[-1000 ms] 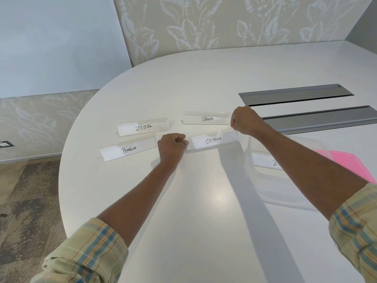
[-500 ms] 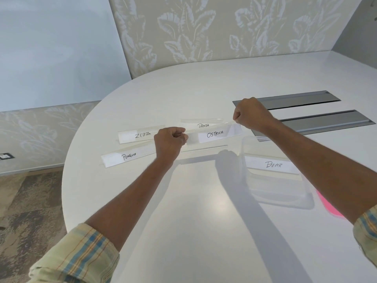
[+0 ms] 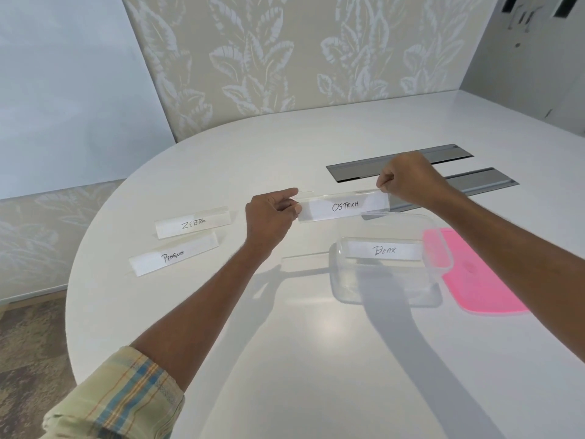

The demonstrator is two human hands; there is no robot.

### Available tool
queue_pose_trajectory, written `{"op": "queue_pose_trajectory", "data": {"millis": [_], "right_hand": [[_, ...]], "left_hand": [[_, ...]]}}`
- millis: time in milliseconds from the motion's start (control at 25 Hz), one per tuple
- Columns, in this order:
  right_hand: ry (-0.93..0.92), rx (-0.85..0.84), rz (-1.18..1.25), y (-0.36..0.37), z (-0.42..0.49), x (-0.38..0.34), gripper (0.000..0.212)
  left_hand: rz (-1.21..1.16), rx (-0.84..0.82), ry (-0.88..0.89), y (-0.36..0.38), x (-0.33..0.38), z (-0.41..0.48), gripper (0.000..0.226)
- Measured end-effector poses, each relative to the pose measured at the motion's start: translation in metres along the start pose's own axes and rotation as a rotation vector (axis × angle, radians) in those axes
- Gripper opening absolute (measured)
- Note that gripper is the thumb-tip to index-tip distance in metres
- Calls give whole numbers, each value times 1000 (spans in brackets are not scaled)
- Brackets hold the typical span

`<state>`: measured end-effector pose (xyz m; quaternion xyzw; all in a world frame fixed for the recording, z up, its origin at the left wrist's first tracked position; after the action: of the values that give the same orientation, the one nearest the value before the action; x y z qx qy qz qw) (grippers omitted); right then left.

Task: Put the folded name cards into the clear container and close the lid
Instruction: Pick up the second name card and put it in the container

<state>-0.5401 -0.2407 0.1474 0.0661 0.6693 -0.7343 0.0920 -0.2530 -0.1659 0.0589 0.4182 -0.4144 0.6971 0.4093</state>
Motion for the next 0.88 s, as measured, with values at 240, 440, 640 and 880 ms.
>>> {"op": "queue_pose_trajectory", "data": {"millis": [240,440,640,880], "right_hand": [[110,-13,28,-7,-22,49,13],[57,-146,62,3,-31,58,38],[-91,-293,17,31,-34,45,66],[-142,-371,-10,56,-29,39,65]], "left_hand": [[-14,-60,41,45,10,-10,44],[35,-119,57,72,12,-20,43],[66,-177,76,88,13,-25,43],[45,-179,54,95,7,-28,41]]}}
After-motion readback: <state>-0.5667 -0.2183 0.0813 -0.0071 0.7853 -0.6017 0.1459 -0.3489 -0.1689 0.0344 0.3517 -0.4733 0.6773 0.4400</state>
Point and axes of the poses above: each hand's wrist, its own z-axis towards the middle knuckle, its own y-axis out of the palm, x = y × z, the point moved 3 cm from there along z, towards the middle knuckle, and after that the axes turned 11 degrees about y, right-handed, at the moved point
